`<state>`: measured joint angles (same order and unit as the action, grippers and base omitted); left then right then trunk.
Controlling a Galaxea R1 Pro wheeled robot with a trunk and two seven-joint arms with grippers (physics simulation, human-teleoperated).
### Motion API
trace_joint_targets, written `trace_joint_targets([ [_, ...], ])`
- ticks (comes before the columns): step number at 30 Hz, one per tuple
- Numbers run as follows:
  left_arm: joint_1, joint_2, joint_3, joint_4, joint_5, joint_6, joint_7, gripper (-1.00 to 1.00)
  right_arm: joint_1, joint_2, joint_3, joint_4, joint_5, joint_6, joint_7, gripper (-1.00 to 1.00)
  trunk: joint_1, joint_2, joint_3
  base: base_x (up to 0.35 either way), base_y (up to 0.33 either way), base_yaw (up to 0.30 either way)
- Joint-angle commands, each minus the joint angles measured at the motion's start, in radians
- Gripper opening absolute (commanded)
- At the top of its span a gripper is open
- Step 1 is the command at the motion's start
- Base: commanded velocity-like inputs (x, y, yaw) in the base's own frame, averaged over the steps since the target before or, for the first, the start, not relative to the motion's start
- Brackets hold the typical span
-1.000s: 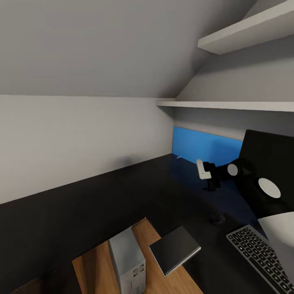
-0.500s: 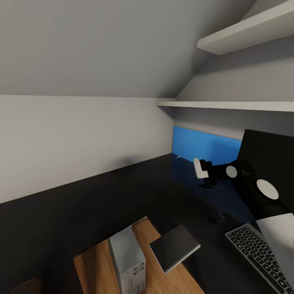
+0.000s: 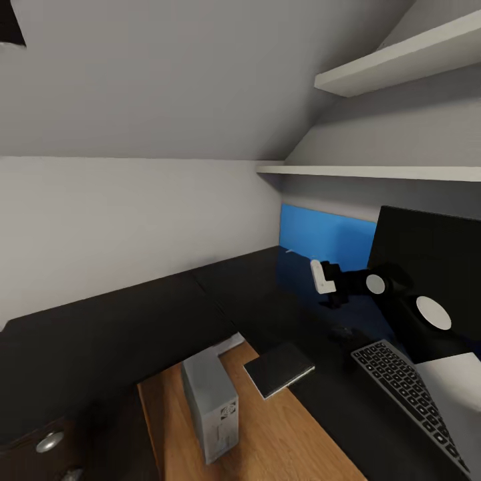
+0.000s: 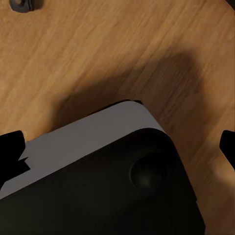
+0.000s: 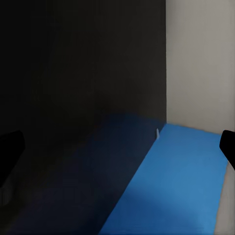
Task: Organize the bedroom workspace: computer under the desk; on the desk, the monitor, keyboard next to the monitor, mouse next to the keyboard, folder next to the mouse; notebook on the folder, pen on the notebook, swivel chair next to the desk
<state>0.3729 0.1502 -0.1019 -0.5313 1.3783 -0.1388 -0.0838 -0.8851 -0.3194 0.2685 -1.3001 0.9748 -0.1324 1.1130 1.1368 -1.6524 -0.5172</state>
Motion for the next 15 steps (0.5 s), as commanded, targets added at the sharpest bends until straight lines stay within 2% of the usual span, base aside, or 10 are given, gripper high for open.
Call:
trace_joint_targets([
  [1, 0.000, 0.001, -0.008, -0.001, 0.011, -0.007, -0.002, 1.00, -0.001, 0.000, 0.002, -0.001, 0.008, -0.010, 0.000, 1.00, -0.001, -0.001, -0.001, -0.335, 0.000, 0.000],
  [7, 0.000, 0.002, -0.007, 0.000, 0.011, -0.007, -0.002, 1.00, 0.000, 0.000, 0.001, -0.002, 0.008, -0.010, 0.000, 1.00, -0.001, -0.001, -0.001, -0.232, 0.000, 0.001],
  [15, -0.001, 0.003, -0.008, 0.000, 0.011, -0.007, -0.002, 1.00, 0.000, 0.001, 0.001, -0.004, 0.007, -0.010, 0.001, 1.00, -0.001, -0.001, -0.001, -0.061, 0.000, 0.086],
])
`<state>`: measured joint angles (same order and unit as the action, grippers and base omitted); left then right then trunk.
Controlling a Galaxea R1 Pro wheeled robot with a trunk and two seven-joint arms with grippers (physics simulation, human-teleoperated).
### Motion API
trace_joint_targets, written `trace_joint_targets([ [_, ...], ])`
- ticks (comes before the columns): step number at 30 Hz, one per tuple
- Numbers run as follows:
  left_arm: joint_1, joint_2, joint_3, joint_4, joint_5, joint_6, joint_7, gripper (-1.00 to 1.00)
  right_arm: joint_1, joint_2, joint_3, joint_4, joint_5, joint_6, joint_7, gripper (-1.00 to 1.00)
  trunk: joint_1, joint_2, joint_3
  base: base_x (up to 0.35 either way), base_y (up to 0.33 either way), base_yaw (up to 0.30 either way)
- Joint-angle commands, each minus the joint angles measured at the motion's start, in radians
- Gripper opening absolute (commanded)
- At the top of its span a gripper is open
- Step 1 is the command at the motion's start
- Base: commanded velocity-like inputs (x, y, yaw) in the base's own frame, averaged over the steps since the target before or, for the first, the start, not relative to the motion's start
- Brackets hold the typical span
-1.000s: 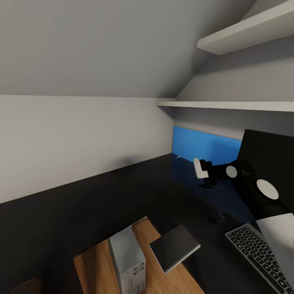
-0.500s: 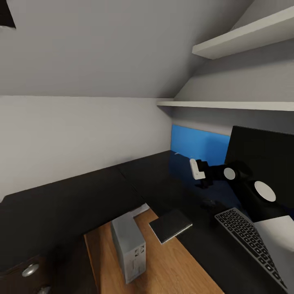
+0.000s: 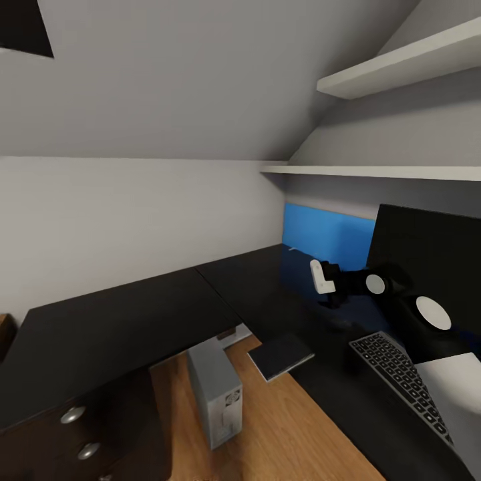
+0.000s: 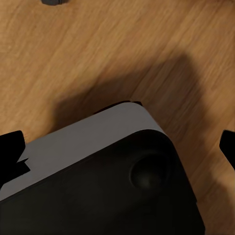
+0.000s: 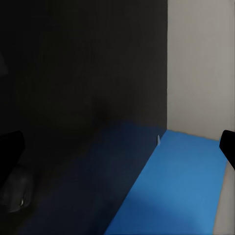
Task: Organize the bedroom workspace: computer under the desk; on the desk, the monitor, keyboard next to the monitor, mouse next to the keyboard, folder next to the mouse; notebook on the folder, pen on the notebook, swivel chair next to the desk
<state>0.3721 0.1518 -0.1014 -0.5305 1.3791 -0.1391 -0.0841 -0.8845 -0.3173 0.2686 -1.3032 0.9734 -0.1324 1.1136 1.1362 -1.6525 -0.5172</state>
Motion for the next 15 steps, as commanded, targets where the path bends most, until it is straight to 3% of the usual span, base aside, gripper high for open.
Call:
trace_joint_targets([
  [1, 0.000, 0.001, -0.008, -0.001, 0.011, -0.007, -0.002, 1.00, -0.001, 0.000, 0.001, -0.001, 0.008, -0.010, 0.000, 1.00, 0.000, -0.001, -0.001, -0.023, 0.000, 0.170],
  [8, 0.000, 0.001, -0.009, -0.001, 0.009, -0.007, -0.002, 1.00, -0.001, 0.005, 0.000, -0.011, 0.006, 0.003, 0.001, 1.00, 0.000, -0.001, -0.001, -0.011, 0.000, 0.211],
  [15, -0.001, 0.000, -0.010, -0.001, 0.009, -0.007, -0.001, 1.00, -0.001, 0.013, 0.003, -0.036, -0.001, 0.105, 0.002, 1.00, 0.000, -0.001, -0.001, -0.002, 0.000, 0.239],
])
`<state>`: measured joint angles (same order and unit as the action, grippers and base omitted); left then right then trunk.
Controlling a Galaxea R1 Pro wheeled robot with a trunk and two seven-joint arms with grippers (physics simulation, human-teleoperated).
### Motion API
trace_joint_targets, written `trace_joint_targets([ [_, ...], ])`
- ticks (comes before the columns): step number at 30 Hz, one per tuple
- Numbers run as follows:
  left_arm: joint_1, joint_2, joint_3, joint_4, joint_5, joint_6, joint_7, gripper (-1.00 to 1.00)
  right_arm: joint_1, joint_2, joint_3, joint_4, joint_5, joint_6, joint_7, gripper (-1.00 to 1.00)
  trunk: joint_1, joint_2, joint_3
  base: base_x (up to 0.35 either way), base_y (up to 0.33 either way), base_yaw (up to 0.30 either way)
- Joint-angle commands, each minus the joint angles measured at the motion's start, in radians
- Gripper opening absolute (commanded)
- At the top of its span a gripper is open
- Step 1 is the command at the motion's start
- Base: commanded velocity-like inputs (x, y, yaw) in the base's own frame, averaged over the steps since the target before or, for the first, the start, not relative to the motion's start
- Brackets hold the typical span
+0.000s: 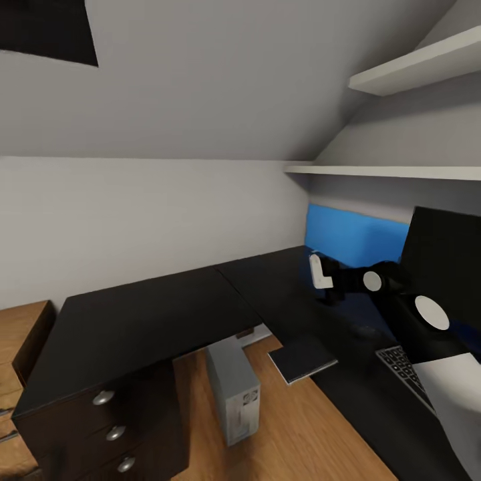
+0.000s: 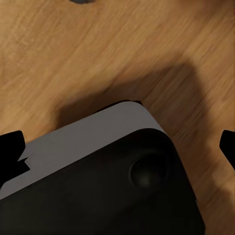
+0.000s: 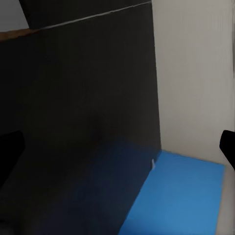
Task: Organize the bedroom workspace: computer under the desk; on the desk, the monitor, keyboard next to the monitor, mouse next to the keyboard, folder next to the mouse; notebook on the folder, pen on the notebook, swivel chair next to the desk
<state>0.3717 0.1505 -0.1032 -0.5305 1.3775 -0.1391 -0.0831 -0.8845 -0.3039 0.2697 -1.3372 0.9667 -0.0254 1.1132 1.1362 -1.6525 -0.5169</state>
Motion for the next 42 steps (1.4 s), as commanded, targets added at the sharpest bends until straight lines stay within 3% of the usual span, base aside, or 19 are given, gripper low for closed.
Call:
trace_joint_targets([
  [1, 0.000, 0.001, -0.008, -0.001, 0.011, -0.007, -0.002, 1.00, -0.001, 0.000, 0.002, -0.004, 0.004, 0.012, 0.002, 1.00, 0.000, -0.001, -0.001, -0.001, 0.000, 0.242],
  [10, 0.000, 0.000, -0.009, -0.001, 0.010, -0.007, -0.001, 1.00, -0.001, 0.002, 0.003, -0.028, 0.000, 0.066, 0.003, 1.00, 0.000, -0.001, 0.003, 0.000, 0.000, 0.248],
  [24, 0.000, 0.000, -0.009, 0.000, 0.011, -0.007, -0.001, 1.00, -0.001, 0.009, 0.004, -0.043, -0.002, 0.078, 0.002, 1.00, 0.000, -0.001, 0.006, 0.000, 0.000, 0.237],
  [28, 0.000, 0.000, -0.010, -0.001, 0.010, -0.007, -0.001, 1.00, -0.001, 0.035, 0.003, -0.043, 0.000, 0.089, 0.002, 1.00, 0.000, -0.001, 0.008, 0.000, 0.000, 0.229],
  [38, 0.000, 0.002, -0.008, -0.002, 0.012, -0.014, -0.013, 1.00, 0.013, 0.064, 0.003, -0.084, -0.002, 0.138, 0.036, 1.00, 0.000, -0.001, 0.014, 0.000, 0.000, 0.202],
  [42, 0.006, 0.004, -0.009, -0.003, 0.013, -0.045, -0.065, 1.00, 0.049, 0.099, 0.007, -0.180, -0.003, 0.261, 0.103, 1.00, 0.000, -0.001, 0.016, 0.000, 0.000, 0.215],
])
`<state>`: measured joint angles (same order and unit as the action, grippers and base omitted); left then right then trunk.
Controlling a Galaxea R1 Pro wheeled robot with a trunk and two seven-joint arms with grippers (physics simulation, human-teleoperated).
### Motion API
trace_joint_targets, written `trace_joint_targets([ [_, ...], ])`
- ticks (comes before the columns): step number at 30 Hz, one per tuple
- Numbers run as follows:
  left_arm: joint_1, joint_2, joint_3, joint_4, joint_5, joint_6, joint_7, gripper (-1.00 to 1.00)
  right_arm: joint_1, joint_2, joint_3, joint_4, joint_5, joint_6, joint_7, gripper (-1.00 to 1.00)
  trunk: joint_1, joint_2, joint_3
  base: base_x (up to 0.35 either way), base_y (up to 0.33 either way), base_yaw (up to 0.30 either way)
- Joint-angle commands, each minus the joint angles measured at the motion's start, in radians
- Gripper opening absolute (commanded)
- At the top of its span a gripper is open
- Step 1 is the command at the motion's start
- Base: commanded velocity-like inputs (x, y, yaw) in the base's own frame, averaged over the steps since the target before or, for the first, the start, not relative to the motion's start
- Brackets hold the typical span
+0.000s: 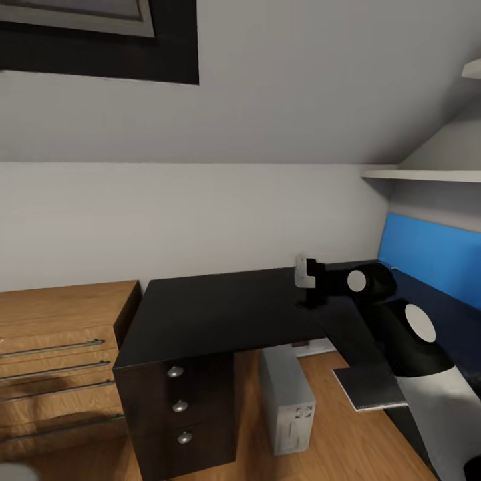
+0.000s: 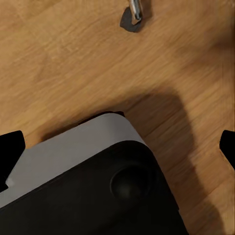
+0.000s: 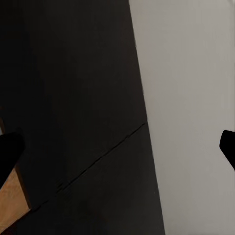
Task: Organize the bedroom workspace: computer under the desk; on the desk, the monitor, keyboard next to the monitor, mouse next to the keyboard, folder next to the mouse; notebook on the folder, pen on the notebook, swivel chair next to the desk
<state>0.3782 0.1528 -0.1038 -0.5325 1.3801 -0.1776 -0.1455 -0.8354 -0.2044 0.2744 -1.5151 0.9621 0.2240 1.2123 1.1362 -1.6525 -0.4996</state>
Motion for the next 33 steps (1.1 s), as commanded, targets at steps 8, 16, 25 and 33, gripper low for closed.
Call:
trace_joint_targets([
  [8, 0.010, 0.003, 0.001, 0.000, 0.012, -0.034, -0.110, 1.00, 0.039, 0.128, 0.011, -0.084, 0.002, 0.263, 0.058, 1.00, 0.000, 0.000, 0.005, 0.000, 0.000, 0.224],
  [16, 0.011, -0.001, 0.010, 0.000, 0.008, -0.040, -0.139, 1.00, 0.045, 0.276, 0.006, -0.097, 0.002, 0.451, 0.065, 1.00, 0.000, 0.000, 0.010, 0.000, 0.000, 0.229],
  [25, 0.009, -0.002, 0.011, 0.000, 0.006, -0.042, -0.142, 1.00, 0.047, 0.379, -0.004, -0.100, -0.036, 0.630, 0.070, 1.00, 0.000, 0.000, 0.015, 0.000, 0.000, 0.230],
  [33, 0.007, -0.003, 0.012, 0.000, 0.004, -0.042, -0.140, 1.00, 0.206, 0.379, -0.024, -0.100, -0.301, 0.670, 0.063, 1.00, 0.000, 0.000, 0.022, 0.000, 0.000, 0.218],
])
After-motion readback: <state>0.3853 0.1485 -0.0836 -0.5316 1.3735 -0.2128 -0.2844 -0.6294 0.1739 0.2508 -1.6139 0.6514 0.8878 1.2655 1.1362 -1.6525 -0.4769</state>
